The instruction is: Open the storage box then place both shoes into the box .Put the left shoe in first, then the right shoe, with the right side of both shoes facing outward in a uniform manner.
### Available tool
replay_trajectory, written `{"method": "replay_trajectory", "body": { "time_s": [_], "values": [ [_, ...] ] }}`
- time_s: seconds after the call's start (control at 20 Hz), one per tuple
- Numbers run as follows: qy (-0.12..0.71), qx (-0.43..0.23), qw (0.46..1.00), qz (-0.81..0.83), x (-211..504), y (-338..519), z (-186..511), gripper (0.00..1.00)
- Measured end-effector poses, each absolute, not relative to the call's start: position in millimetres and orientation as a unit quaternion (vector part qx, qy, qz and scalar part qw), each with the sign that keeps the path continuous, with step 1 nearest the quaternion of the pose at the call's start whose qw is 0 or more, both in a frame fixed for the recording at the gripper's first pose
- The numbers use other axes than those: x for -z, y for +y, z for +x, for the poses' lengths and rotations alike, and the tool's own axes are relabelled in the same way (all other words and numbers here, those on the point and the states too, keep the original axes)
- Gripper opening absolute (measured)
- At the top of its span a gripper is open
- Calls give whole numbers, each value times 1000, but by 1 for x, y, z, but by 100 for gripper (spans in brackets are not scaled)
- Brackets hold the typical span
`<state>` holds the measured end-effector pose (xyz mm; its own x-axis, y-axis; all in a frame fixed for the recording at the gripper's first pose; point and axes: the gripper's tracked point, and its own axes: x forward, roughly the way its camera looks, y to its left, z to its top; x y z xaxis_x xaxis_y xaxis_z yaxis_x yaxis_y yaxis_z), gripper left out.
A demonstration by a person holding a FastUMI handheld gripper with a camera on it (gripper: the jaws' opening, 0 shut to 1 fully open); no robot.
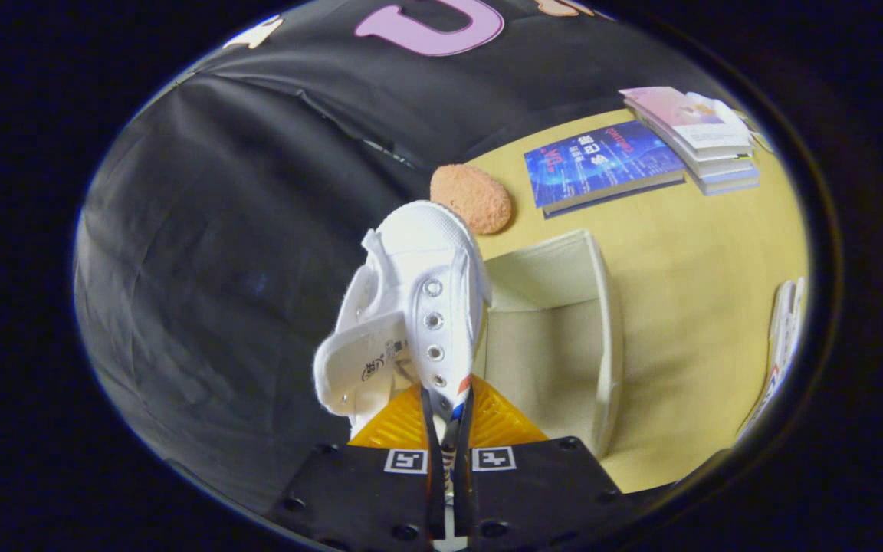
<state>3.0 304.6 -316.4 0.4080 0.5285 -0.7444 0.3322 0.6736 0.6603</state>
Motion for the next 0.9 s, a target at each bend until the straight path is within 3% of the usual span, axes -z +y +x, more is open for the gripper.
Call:
{"method": "replay_trajectory", "body": {
  "time_s": [0.9],
  "values": [
    [624,-40,678,386,369,338,-42,7]
  ]
}}
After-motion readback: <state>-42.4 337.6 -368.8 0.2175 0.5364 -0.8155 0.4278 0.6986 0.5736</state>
